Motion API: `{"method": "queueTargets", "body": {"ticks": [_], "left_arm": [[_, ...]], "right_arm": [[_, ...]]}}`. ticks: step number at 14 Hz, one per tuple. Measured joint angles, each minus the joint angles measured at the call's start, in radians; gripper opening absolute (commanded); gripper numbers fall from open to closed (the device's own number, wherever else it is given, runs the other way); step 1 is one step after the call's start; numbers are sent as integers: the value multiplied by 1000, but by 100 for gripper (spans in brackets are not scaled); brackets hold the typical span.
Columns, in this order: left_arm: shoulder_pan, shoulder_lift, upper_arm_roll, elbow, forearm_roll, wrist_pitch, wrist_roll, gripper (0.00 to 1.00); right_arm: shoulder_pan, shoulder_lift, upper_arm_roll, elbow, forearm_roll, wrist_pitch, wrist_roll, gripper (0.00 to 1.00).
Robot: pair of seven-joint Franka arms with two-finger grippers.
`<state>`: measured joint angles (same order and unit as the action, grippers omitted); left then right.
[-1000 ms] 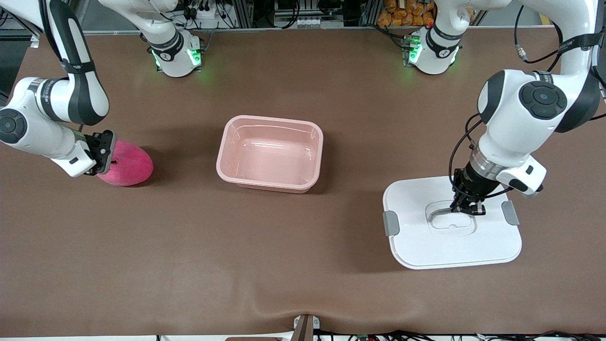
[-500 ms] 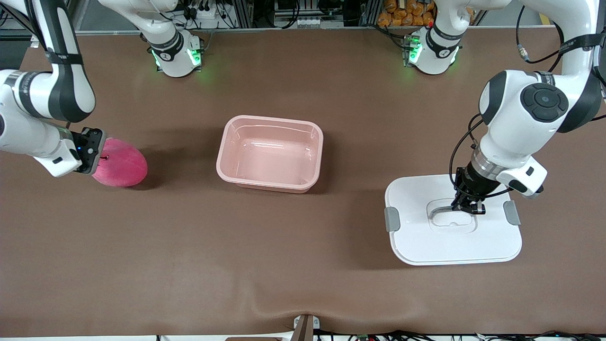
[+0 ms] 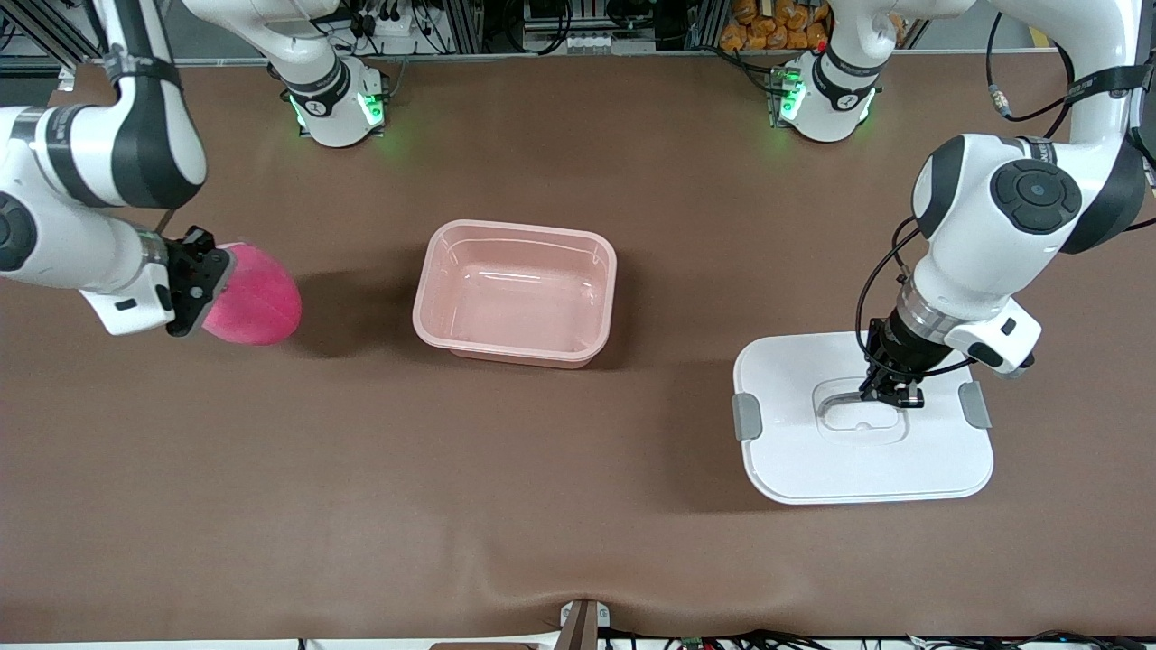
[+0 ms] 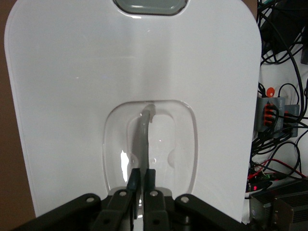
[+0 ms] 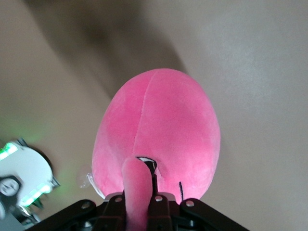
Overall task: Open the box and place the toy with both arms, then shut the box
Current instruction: 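Lift the pink toy with the right gripper over the pink box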
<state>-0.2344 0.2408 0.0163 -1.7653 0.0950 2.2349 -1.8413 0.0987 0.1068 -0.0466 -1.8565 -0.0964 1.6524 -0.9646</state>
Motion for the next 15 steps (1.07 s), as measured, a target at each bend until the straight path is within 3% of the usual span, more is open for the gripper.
{"method": "queueTargets", "body": {"ticks": [15], "left_arm": [[0,0,-1,-3,0,0,0,0]], "right_arm": [[287,1,2,116,139,-81,890,0]]}}
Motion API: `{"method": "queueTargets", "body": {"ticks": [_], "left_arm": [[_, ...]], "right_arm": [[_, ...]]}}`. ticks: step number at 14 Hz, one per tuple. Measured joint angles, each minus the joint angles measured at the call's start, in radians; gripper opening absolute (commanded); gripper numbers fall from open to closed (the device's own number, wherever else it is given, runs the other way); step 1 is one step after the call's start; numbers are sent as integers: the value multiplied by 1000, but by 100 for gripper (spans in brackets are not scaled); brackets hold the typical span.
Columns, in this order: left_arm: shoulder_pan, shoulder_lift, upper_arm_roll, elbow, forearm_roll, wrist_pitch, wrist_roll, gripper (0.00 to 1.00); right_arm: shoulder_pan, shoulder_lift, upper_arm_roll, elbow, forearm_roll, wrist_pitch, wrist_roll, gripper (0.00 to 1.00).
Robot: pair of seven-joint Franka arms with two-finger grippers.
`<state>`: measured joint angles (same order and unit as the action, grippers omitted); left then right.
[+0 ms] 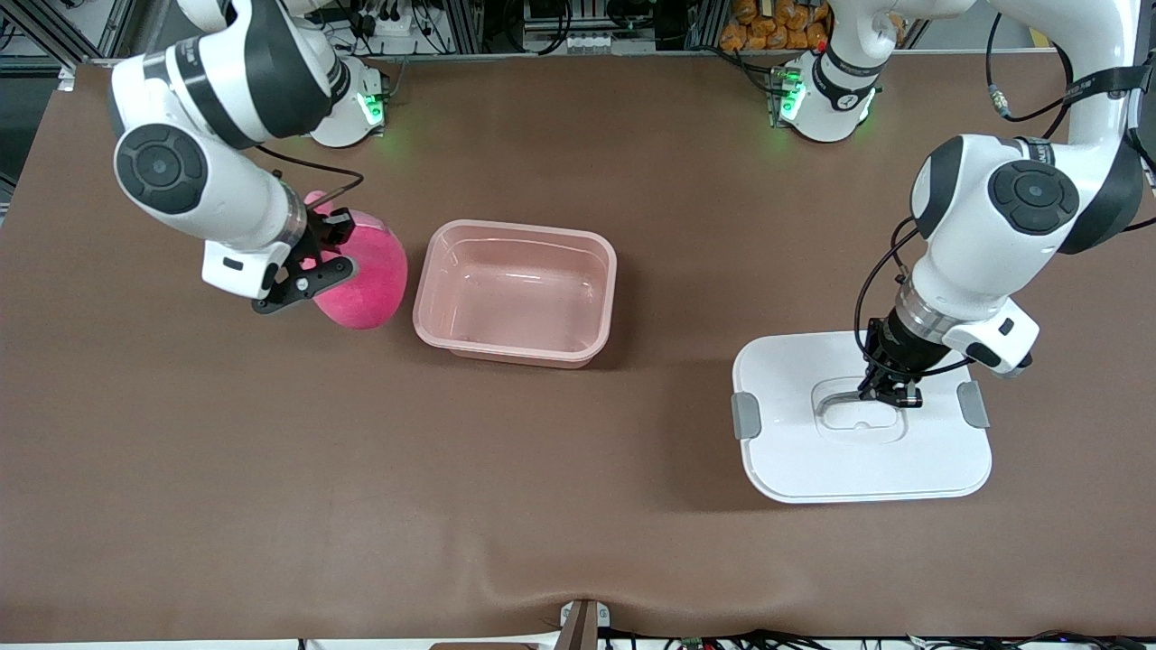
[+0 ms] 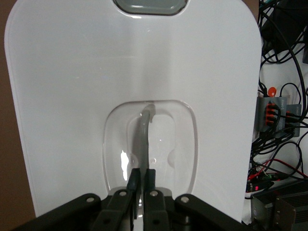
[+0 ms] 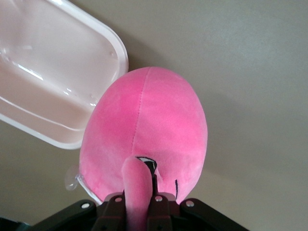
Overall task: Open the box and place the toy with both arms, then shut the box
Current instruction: 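Lift the pink toy with the right gripper over the pink box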
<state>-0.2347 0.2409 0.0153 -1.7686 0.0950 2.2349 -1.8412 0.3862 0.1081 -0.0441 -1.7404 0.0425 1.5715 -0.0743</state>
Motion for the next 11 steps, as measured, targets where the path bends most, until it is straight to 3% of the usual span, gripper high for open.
{"method": "queueTargets", "body": {"ticks": [7,11], "left_arm": [[0,0,0,-1,0,0,0,0],[-1,0,-1,-1,0,0,0,0]], "right_arm": [[98,70,1,136,84,-36,316,0],[104,158,-4,251,173,-146,410,0]]}}
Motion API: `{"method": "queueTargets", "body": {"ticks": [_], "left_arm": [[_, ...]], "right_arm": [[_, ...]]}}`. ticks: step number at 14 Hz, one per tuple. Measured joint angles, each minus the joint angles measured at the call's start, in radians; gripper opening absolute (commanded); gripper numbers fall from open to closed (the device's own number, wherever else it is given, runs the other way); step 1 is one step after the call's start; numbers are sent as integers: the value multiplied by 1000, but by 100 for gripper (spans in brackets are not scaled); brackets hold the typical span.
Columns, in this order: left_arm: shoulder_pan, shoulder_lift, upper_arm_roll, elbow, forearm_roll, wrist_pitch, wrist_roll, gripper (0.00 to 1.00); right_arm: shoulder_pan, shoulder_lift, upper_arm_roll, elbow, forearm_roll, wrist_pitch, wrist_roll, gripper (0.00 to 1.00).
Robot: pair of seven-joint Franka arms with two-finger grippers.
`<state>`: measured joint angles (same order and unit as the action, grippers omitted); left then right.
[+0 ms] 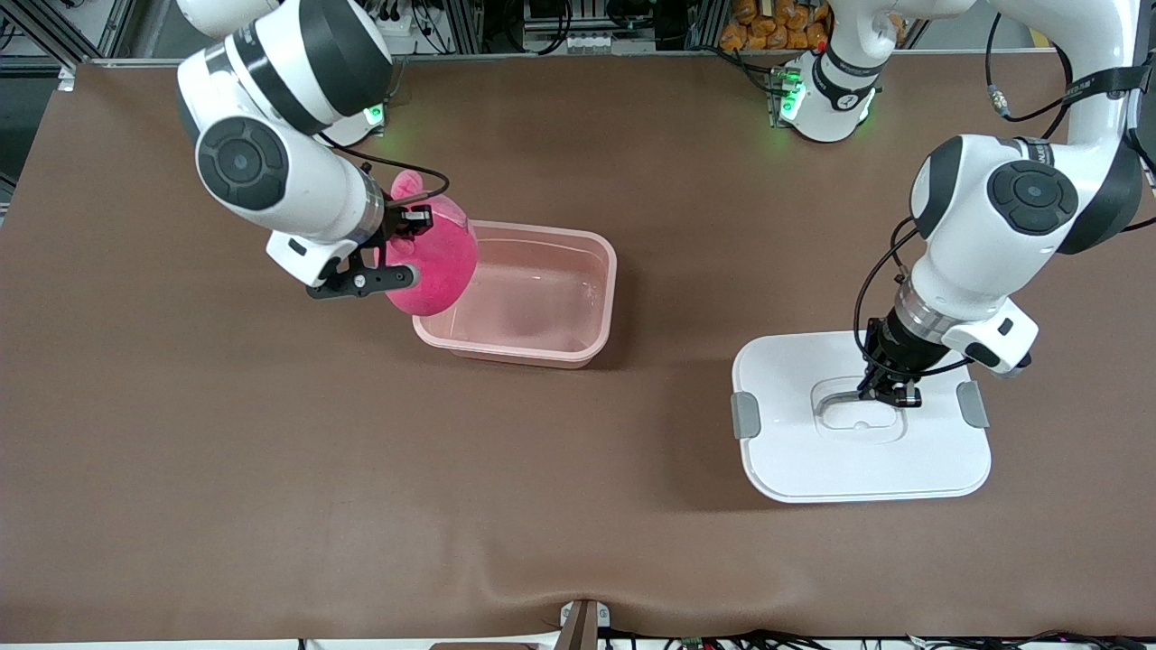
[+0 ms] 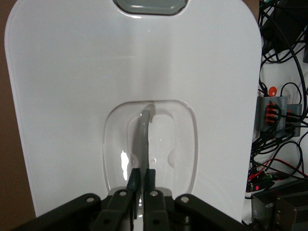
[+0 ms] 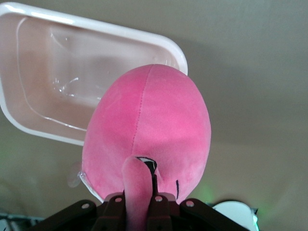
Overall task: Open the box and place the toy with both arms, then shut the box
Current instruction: 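Lift the pink toy with the right gripper over the pink box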
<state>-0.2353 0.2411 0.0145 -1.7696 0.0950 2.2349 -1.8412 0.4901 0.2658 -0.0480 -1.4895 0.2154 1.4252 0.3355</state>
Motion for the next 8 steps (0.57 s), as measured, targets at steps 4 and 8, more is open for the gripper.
{"method": "queueTargets", "body": {"ticks": [4,8], "left_arm": [[-1,0,-1,0,0,0,0,0],[-1,0,-3,-1,0,0,0,0]], "right_arm": [[5,93,0,107,49,-26,33,0],[29,175,1,188,54,-26,47,0]]}}
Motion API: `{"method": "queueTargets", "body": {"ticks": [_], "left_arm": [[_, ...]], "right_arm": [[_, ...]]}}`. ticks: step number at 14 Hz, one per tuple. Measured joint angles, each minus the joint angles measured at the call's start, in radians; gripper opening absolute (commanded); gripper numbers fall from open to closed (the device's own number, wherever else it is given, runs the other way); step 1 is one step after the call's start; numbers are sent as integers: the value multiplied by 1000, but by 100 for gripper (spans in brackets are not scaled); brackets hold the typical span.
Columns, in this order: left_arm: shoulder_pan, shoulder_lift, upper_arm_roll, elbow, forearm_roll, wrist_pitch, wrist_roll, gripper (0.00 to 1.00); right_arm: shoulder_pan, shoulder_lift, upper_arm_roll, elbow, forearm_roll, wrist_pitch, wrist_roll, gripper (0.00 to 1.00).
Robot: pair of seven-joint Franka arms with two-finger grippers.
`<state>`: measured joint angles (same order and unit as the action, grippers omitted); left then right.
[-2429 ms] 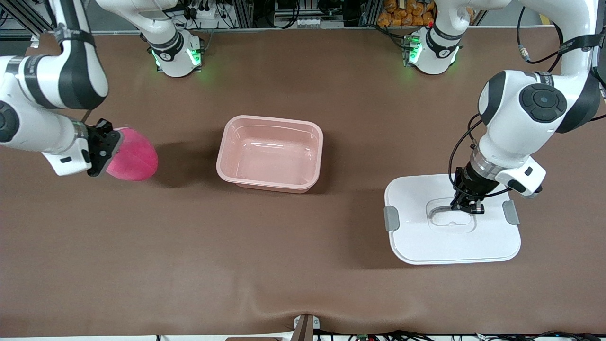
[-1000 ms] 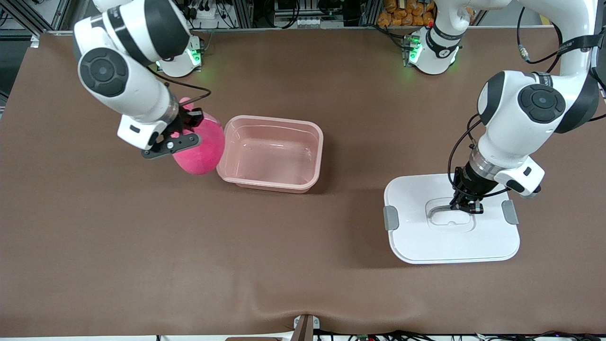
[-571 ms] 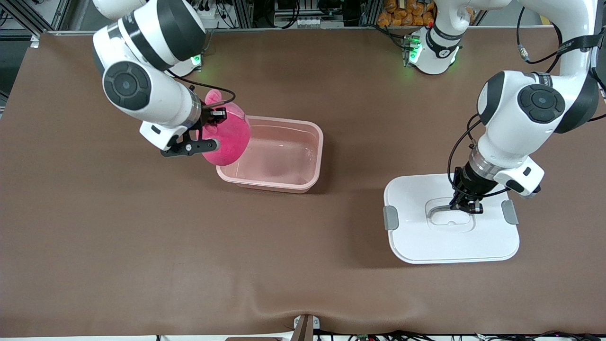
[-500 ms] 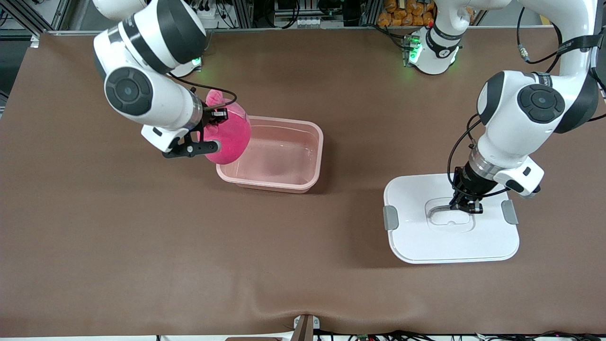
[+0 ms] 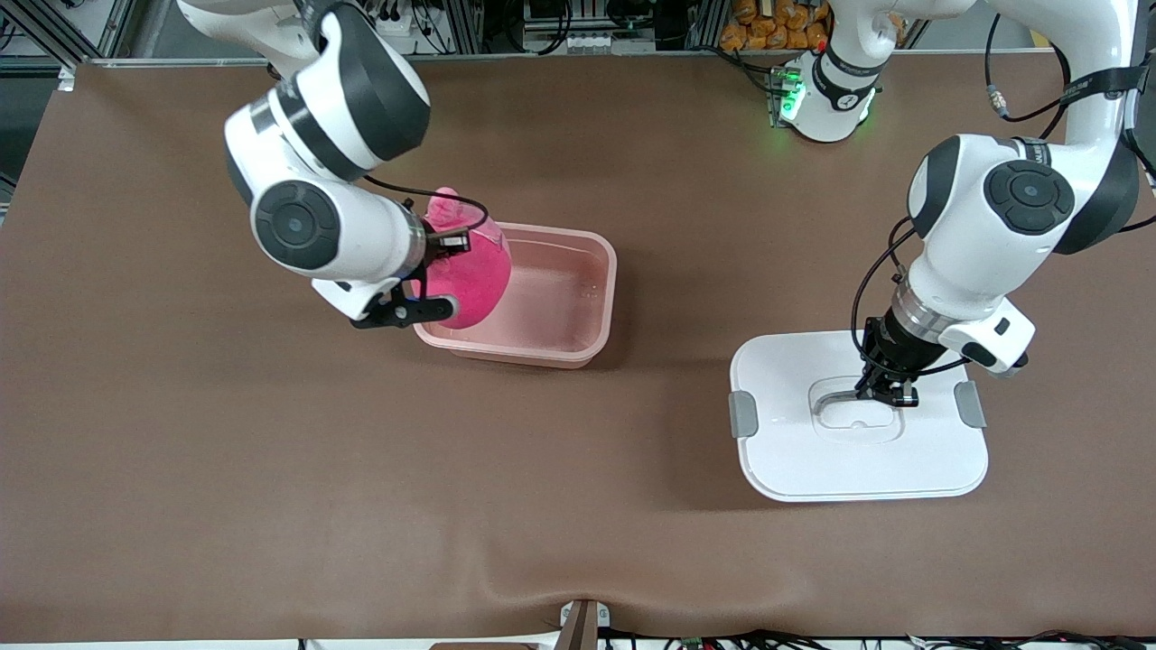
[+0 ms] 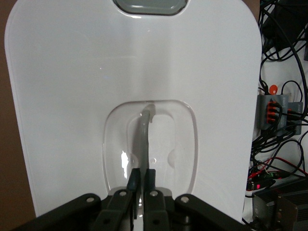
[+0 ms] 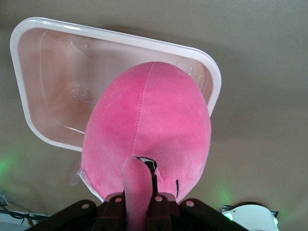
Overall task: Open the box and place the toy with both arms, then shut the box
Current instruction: 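Lift the pink toy with the right gripper over the pink box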
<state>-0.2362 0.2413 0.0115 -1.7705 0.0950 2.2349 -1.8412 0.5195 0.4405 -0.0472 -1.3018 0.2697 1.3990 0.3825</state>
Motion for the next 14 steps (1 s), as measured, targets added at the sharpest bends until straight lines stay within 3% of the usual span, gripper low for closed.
{"method": "queueTargets", "body": {"ticks": [14], "left_arm": [[0,3,0,-7,0,0,0,0]], "right_arm": [[9,108,-7,15,0,8,27,0]]}}
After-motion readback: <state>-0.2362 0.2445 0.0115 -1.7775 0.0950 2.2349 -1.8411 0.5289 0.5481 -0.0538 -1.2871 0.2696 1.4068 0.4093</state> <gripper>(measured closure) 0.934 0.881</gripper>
